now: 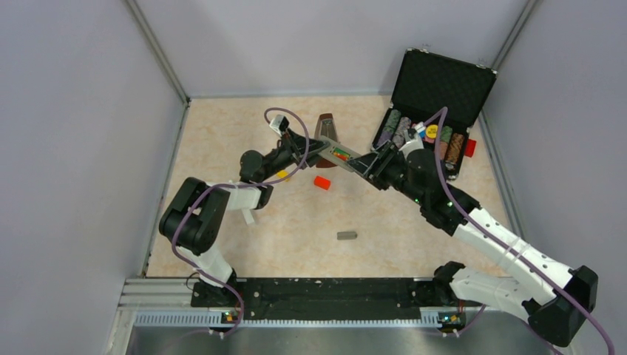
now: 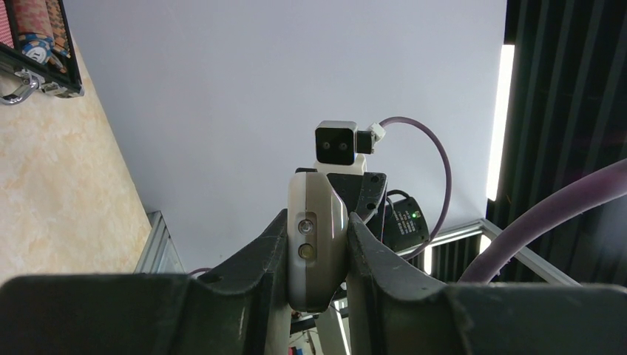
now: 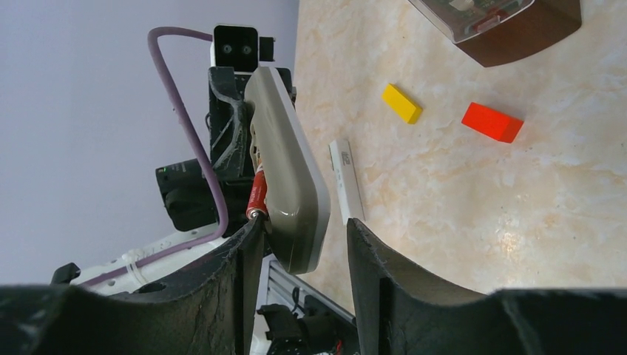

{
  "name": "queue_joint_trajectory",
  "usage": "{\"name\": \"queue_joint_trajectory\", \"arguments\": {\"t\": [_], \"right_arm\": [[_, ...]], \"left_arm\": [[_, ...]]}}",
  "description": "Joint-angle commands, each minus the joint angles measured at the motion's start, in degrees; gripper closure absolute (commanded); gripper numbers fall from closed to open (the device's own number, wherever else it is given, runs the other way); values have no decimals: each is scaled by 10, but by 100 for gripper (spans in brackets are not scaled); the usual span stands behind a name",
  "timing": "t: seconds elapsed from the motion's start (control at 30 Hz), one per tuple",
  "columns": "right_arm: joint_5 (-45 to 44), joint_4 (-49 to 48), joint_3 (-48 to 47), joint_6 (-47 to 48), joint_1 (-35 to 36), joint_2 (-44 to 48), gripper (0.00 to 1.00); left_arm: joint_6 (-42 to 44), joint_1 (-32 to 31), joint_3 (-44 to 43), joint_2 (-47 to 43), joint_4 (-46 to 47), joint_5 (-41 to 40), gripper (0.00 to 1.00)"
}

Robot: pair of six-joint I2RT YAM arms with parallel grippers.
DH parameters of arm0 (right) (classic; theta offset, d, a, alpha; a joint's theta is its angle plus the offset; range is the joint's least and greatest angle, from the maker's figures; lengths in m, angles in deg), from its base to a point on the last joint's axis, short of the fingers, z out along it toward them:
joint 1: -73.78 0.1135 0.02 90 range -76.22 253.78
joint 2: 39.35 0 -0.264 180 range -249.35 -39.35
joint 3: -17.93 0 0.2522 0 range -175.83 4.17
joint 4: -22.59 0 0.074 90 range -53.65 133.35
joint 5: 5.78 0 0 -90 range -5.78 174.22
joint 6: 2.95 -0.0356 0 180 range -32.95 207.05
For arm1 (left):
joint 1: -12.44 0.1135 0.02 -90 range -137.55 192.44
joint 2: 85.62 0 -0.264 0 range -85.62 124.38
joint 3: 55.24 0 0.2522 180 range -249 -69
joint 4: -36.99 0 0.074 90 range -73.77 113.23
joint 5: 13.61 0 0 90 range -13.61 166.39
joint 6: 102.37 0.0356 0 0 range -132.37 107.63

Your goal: Load the batteries into the remote control

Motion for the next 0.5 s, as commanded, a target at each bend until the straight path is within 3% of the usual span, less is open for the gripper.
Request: {"name": "queue_joint_trajectory", "arguments": {"t": [0.0, 0.1, 0.3, 0.47], "right_arm": [[16, -26, 2, -1, -9, -13, 56], [17, -29, 1, 1, -9, -15, 54], [17, -33, 10, 6, -10, 5, 39], [17, -25, 9, -3, -13, 13, 37]], "left_arm": [[-4, 1, 3, -31, 48, -7, 100], [-2, 0, 6, -31, 45, -10, 100], [2, 0, 4, -31, 38, -14, 100], [6, 0, 0, -30, 31, -16, 100]]}}
